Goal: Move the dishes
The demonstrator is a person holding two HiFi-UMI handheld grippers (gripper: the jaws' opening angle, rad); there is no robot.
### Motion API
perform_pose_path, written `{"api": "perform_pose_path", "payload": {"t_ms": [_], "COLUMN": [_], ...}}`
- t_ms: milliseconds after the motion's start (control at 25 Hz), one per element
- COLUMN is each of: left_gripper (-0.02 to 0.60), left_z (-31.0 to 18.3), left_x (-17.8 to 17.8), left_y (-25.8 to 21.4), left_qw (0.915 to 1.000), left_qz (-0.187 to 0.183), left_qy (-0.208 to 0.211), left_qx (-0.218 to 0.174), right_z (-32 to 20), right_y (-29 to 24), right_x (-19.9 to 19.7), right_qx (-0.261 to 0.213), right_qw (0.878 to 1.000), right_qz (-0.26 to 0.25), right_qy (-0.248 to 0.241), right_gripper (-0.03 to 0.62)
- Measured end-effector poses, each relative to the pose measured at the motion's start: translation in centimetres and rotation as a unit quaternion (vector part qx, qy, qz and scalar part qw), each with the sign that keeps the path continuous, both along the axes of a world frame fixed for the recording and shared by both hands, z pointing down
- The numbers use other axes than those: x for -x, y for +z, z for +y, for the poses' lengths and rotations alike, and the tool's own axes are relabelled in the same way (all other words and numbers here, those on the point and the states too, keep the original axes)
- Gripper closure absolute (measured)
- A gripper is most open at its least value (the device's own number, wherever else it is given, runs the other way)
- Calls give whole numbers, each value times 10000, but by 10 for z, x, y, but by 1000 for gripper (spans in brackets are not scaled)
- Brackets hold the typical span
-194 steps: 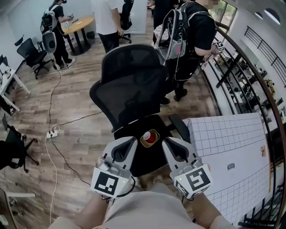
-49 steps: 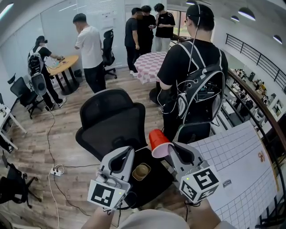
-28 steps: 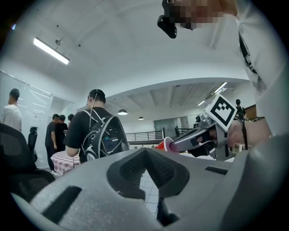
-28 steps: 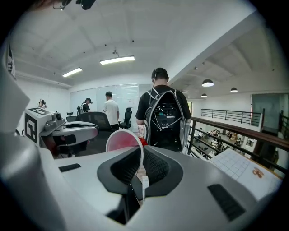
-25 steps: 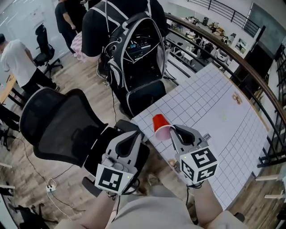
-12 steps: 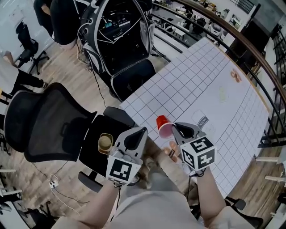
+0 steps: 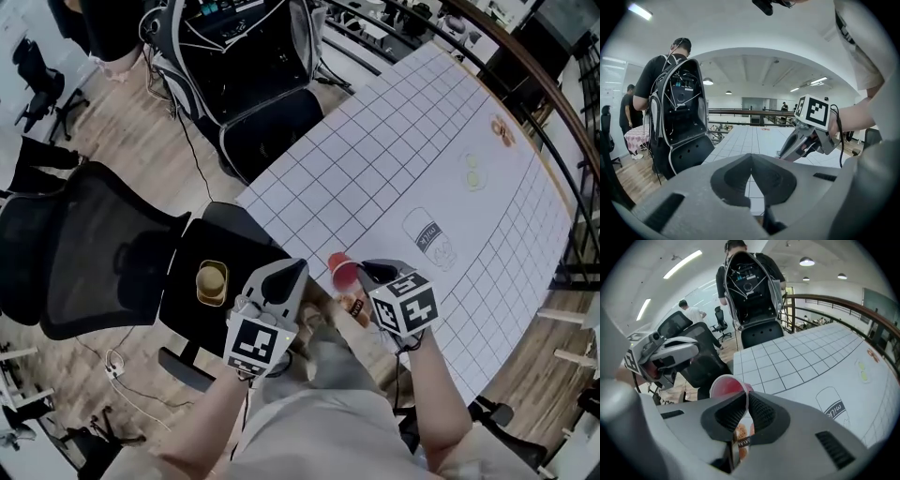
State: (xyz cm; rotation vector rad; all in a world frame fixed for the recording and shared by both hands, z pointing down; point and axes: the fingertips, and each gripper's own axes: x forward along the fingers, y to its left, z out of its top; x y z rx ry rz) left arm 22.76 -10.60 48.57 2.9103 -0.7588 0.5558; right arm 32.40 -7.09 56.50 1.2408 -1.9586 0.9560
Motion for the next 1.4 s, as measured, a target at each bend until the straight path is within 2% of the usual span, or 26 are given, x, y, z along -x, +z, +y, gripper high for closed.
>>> {"api": "perform_pose_path", "payload": {"t_ms": [280, 520, 680, 920, 1080, 1280, 1400], "left_gripper": [568, 568, 568, 568, 568, 568, 568], "left_z": [7, 12, 17, 15, 18, 19, 20], "left_x": [-8, -8, -5, 2, 7, 14, 20], "left_y": [37, 63, 75, 74, 73, 67, 60], "left_qw": [9989, 9971, 9953, 9950, 9943, 9948, 9956], "left_qz": [-285, -418, -548, -580, -614, -636, -588], "left_qy": [198, 231, 300, 245, 248, 228, 143], "left_qx": [319, 589, 740, 769, 833, 767, 717], "right_z": [22, 26, 21, 14, 8, 4, 5], "right_y": [50, 74, 77, 66, 59, 52, 49], "right_x": [-3, -6, -9, -5, 2, 2, 0], "right_qx": [812, 1153, 1182, 972, 835, 712, 645], "right_qw": [9958, 9909, 9899, 9932, 9957, 9965, 9966], "right_qz": [156, 399, 540, 412, 129, 209, 319], "right_qy": [-393, -574, -570, -486, -382, -384, -389], "right_gripper": [562, 562, 560, 559, 559, 557, 514]}}
